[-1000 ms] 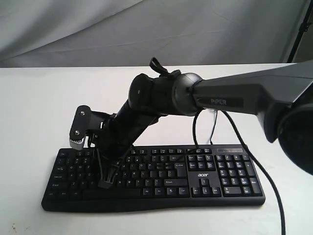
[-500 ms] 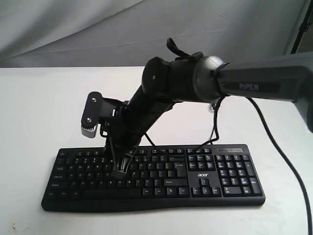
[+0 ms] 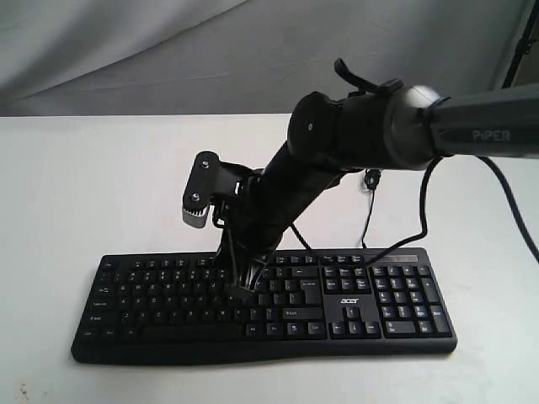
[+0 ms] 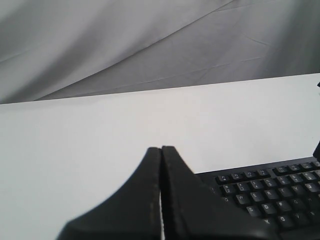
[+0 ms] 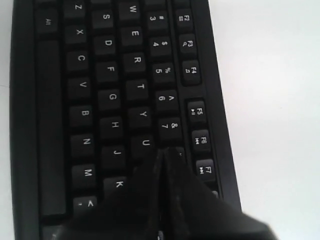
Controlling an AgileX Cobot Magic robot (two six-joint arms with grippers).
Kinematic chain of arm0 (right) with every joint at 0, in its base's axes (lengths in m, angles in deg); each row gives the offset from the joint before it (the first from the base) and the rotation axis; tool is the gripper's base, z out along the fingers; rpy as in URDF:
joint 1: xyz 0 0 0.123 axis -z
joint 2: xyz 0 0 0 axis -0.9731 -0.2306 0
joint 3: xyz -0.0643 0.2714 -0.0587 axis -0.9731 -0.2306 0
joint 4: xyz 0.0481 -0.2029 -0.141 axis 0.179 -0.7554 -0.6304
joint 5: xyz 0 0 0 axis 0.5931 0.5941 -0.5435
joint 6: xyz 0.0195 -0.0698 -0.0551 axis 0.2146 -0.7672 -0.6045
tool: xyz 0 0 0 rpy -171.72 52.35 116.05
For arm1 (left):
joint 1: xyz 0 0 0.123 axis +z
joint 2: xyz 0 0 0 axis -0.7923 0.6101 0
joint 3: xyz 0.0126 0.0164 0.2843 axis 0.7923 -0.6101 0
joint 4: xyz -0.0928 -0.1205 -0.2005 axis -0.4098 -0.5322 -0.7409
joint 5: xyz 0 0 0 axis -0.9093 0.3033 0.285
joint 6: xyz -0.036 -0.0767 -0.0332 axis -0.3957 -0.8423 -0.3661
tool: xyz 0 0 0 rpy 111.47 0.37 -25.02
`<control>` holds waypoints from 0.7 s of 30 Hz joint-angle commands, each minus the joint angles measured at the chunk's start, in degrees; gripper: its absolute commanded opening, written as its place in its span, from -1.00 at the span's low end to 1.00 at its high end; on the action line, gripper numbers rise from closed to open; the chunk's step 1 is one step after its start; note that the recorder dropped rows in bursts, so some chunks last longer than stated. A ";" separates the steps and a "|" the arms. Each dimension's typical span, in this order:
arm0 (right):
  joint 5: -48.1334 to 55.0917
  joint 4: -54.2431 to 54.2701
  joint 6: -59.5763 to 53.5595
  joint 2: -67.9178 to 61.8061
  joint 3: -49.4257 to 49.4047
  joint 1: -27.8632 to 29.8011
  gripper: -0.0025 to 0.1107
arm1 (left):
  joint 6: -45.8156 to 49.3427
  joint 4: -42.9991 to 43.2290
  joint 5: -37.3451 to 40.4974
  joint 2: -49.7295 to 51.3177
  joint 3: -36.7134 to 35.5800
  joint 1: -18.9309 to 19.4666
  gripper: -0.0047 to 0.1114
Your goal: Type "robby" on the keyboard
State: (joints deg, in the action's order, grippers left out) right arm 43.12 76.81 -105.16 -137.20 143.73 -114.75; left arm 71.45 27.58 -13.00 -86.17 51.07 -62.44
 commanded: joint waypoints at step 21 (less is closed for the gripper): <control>-0.65 1.72 -4.60 0.53 -3.58 2.06 -0.96 | -0.16 0.27 -0.33 -0.20 -0.25 -0.32 -0.92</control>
State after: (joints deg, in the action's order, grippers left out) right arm 42.44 77.72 -108.74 -137.20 140.22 -113.52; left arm 71.45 27.58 -13.00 -86.17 51.07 -62.44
